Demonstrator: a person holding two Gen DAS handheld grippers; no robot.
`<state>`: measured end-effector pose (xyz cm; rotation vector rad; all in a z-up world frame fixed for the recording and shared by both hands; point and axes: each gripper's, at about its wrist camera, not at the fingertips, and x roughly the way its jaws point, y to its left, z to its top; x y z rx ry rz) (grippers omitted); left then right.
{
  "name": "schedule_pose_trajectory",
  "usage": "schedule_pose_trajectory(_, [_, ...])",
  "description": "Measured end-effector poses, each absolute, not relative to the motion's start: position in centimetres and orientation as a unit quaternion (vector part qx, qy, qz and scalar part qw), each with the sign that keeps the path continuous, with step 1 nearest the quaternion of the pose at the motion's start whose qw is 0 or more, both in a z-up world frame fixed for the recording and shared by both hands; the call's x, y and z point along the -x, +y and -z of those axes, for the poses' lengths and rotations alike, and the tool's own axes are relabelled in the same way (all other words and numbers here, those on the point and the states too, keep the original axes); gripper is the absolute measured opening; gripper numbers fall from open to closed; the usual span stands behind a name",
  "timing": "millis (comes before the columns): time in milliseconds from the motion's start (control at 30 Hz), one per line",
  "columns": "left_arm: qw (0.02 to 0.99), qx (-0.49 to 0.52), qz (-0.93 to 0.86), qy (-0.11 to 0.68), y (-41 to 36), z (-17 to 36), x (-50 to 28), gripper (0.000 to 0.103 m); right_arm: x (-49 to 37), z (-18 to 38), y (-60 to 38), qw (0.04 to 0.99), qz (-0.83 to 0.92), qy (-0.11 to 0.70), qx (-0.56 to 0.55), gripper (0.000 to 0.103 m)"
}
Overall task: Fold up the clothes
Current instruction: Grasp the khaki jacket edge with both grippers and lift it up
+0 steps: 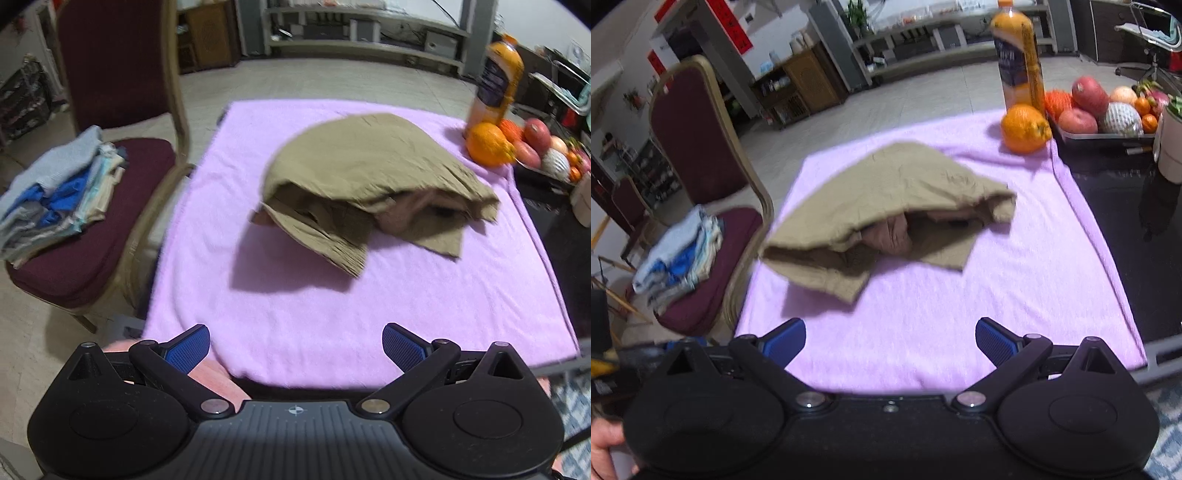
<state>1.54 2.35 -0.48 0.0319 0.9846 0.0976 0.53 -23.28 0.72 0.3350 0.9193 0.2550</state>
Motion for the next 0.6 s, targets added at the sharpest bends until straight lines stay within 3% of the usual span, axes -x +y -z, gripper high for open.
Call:
schedule_pose_trajectory(300, [0.871, 0.018, -0.076, 0.484, 5.4, 1.3, -5.0, 0.082, -7.9, -0.3, -25.4, 0.877, -0.124, 0.378, -0.27, 0.096])
schedule_pose_trajectory(400, [0.867, 0.023, -0.077, 0.493, 5.6, 1.9, -6.4, 0.075, -11.2, 2.7, -26.6, 0.849, -0.102, 0.391, -0.339, 0.076])
schedule_pose_trajectory(467, [0.869, 0.024, -0.073, 0.49, 5.3, 2.2, -7.0, 0.068, -13.1, 5.4, -27.3, 0.824, -0.082, 0.403, -0.389, 0.052])
schedule_pose_trajectory(600, [0.88, 0.014, -0.074, 0.47, 4.7, 3.1, -8.0, 0.07, -15.6, 10.4, -28.2, 0.793, -0.037, 0.409, -0.451, 0.049])
